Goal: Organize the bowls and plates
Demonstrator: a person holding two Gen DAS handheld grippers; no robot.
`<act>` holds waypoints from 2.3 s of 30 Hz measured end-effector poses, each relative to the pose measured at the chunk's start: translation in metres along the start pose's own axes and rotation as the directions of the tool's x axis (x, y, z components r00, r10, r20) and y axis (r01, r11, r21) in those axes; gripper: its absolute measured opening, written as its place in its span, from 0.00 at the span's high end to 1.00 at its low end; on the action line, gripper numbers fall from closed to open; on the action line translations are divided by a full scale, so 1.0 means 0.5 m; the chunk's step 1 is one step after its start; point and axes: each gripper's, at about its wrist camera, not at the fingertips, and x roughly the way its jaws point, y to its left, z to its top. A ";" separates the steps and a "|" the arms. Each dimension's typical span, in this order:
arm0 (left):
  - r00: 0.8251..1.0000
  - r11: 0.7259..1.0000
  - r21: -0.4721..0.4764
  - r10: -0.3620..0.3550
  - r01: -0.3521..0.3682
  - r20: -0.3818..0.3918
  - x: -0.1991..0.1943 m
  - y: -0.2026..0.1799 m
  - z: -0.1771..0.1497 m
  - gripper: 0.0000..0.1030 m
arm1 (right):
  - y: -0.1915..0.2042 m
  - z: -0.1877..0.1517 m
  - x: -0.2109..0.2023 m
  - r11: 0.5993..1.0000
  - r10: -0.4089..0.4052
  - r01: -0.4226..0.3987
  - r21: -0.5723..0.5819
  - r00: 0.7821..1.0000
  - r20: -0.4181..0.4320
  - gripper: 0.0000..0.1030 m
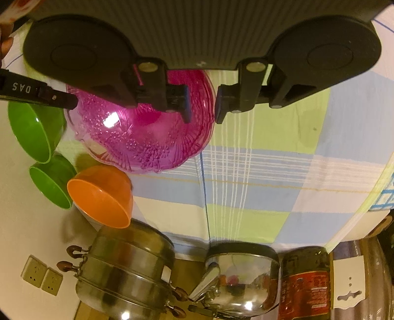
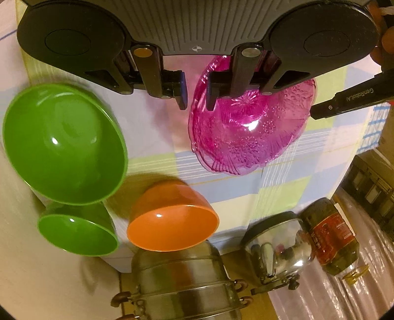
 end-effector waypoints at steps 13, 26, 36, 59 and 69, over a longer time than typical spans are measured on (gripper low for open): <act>1.000 1.000 -0.021 -0.015 0.015 -0.011 0.005 0.010 -0.004 0.84 | -0.012 -0.005 0.003 0.998 0.034 -0.035 0.050 0.999 0.027 0.90; 1.000 0.999 -0.038 -0.016 0.015 -0.019 0.011 0.015 -0.006 0.84 | -0.019 -0.006 0.008 0.996 0.052 -0.053 0.078 0.998 0.025 0.90; 1.000 0.999 -0.042 -0.014 0.014 -0.011 -0.003 0.014 -0.005 0.84 | -0.010 -0.007 -0.016 0.996 0.046 -0.048 0.074 0.998 0.034 0.74; 0.998 0.998 -0.024 -0.063 0.063 0.014 -0.128 -0.085 -0.050 0.43 | -0.038 -0.053 -0.176 0.990 0.001 -0.011 0.138 0.998 0.068 0.59; 0.998 0.997 0.054 -0.048 0.046 0.035 -0.186 -0.152 -0.069 0.37 | -0.037 -0.069 -0.264 0.993 -0.068 0.057 0.101 0.992 0.108 0.59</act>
